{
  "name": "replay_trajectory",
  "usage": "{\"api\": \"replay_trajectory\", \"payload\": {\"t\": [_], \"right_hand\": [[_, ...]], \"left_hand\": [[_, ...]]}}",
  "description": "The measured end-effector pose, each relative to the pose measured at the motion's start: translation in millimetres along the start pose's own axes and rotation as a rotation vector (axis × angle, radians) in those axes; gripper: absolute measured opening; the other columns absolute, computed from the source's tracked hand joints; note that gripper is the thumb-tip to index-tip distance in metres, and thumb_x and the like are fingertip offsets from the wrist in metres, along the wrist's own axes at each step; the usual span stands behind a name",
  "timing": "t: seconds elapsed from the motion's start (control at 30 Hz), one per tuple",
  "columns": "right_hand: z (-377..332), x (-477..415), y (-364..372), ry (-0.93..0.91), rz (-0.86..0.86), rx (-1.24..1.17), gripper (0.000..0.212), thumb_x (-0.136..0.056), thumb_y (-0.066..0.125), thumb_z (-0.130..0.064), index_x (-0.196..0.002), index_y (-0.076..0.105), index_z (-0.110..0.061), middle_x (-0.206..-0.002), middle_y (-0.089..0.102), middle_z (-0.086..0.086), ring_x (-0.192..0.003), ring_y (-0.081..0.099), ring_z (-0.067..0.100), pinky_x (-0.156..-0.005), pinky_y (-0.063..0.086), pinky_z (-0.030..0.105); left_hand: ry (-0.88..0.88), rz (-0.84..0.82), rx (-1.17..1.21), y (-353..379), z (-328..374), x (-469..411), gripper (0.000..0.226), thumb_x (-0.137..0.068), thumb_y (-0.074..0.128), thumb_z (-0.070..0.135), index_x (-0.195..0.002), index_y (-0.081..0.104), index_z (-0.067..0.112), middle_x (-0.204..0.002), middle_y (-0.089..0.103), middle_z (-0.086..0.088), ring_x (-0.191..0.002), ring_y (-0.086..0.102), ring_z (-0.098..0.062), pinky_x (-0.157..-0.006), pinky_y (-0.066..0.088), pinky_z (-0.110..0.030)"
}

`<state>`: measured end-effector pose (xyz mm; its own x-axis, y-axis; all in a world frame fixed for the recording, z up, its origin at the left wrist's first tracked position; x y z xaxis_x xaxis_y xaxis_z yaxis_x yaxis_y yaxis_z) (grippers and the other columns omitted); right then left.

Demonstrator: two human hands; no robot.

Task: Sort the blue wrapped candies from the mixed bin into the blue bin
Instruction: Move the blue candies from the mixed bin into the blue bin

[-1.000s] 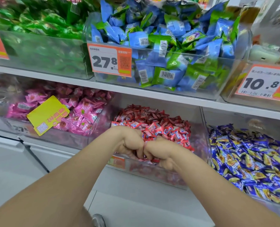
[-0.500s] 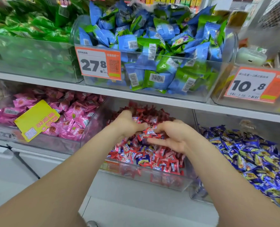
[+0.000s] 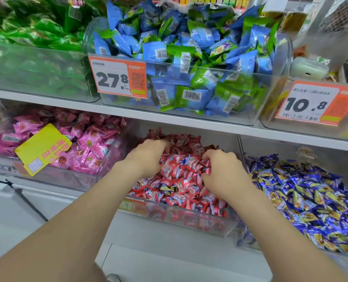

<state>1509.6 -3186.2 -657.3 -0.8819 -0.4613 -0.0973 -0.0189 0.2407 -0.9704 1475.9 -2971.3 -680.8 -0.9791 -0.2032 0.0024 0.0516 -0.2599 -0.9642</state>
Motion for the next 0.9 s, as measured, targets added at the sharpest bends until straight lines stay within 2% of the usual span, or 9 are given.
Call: {"api": "replay_trajectory", "payload": {"t": [0.13, 0.23, 0.3, 0.4, 0.47, 0.57, 0.67, 0.8, 0.9], "right_hand": [[-17, -6, 6, -0.157, 0.007, -0.102, 0.023, -0.083, 0.065, -0.012, -0.098, 0.073, -0.028, -0.085, 0.072, -0.002, -0.084, 0.071, 0.023, -0.076, 0.06, 0.039], [-36, -10, 29, -0.357, -0.133, -0.065, 0.017, -0.085, 0.077, -0.032, -0.101, 0.074, -0.027, -0.088, 0.072, -0.007, -0.088, 0.067, 0.018, -0.081, 0.056, 0.036], [-41, -15, 43, -0.431, -0.149, 0.103, 0.028, -0.084, 0.079, -0.045, -0.103, 0.071, -0.025, -0.095, 0.071, -0.004, -0.095, 0.064, 0.024, -0.082, 0.046, 0.037], [-39, -22, 49, -0.404, -0.23, 0.22, 0.036, -0.081, 0.082, -0.049, -0.106, 0.07, -0.025, -0.101, 0.071, -0.004, -0.099, 0.062, 0.025, -0.083, 0.035, 0.039], [-37, -22, 46, -0.385, -0.273, 0.232, 0.027, -0.083, 0.081, -0.042, -0.1, 0.069, -0.026, -0.099, 0.07, -0.005, -0.098, 0.063, 0.024, -0.084, 0.034, 0.039], [-27, -18, 39, -0.35, -0.325, 0.242, 0.014, -0.081, 0.076, -0.023, -0.094, 0.073, -0.025, -0.095, 0.071, -0.006, -0.097, 0.063, 0.023, -0.094, 0.044, 0.04], [-17, -13, 33, -0.323, -0.344, 0.296, 0.025, -0.075, 0.072, -0.018, -0.099, 0.076, -0.024, -0.096, 0.073, -0.003, -0.101, 0.061, 0.027, -0.098, 0.042, 0.043], [-29, -10, 36, -0.376, -0.179, 0.216, 0.018, -0.081, 0.069, -0.035, -0.094, 0.074, -0.024, -0.088, 0.069, -0.005, -0.096, 0.057, 0.026, -0.095, 0.042, 0.042], [-44, -11, 47, -0.446, -0.161, 0.198, 0.029, -0.088, 0.071, -0.049, -0.101, 0.07, -0.023, -0.087, 0.062, -0.006, -0.094, 0.06, 0.026, -0.084, 0.039, 0.038]], "left_hand": [[-0.006, 0.006, 0.05, -6, -7, -1, 0.047, -0.082, 0.065, -0.006, -0.115, 0.06, 0.027, -0.103, 0.053, 0.0, -0.087, 0.06, -0.022, -0.062, 0.048, -0.026], [0.029, 0.059, 0.06, -11, -10, 0, 0.029, -0.073, 0.076, 0.01, -0.084, 0.064, 0.034, -0.087, 0.06, 0.011, -0.088, 0.064, -0.019, -0.076, 0.057, -0.035], [0.07, -0.026, 0.152, -8, -9, 6, 0.025, -0.066, 0.093, 0.024, -0.076, 0.07, 0.028, -0.079, 0.069, 0.012, -0.078, 0.068, -0.01, -0.074, 0.058, -0.03], [0.168, -0.288, 0.107, 9, -3, 15, 0.044, -0.054, 0.103, 0.04, -0.089, 0.078, 0.029, -0.082, 0.072, 0.011, -0.071, 0.064, -0.001, -0.069, 0.058, -0.026], [0.231, -0.358, 0.034, 18, 0, 16, 0.052, -0.054, 0.103, 0.04, -0.1, 0.08, 0.032, -0.088, 0.069, 0.012, -0.074, 0.064, -0.002, -0.07, 0.059, -0.029], [0.258, -0.34, -0.026, 21, 6, 12, 0.05, -0.057, 0.102, 0.036, -0.101, 0.08, 0.029, -0.087, 0.067, 0.011, -0.076, 0.065, -0.008, -0.067, 0.058, -0.033], [0.271, -0.293, -0.071, 25, 13, 11, 0.027, -0.07, 0.093, 0.025, -0.092, 0.078, 0.027, -0.08, 0.068, 0.013, -0.074, 0.067, -0.009, -0.062, 0.052, -0.029], [0.265, -0.233, -0.122, 26, 17, 10, 0.014, -0.077, 0.077, 0.021, -0.082, 0.068, 0.03, -0.073, 0.063, 0.016, -0.076, 0.067, -0.012, -0.065, 0.055, -0.031], [0.27, -0.228, -0.102, 25, 15, 9, 0.01, -0.081, 0.071, 0.02, -0.084, 0.066, 0.028, -0.077, 0.062, 0.011, -0.08, 0.064, -0.018, -0.07, 0.057, -0.036]]}}
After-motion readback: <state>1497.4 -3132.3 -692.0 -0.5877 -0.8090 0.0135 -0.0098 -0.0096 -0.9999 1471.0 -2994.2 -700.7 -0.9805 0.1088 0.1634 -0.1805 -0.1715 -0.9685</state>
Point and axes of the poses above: each hand's wrist, its own x-axis away from the middle knuckle, its own y-axis out of the palm, z = x × y, the point moved 4 cm from there along -x, towards the middle knuckle
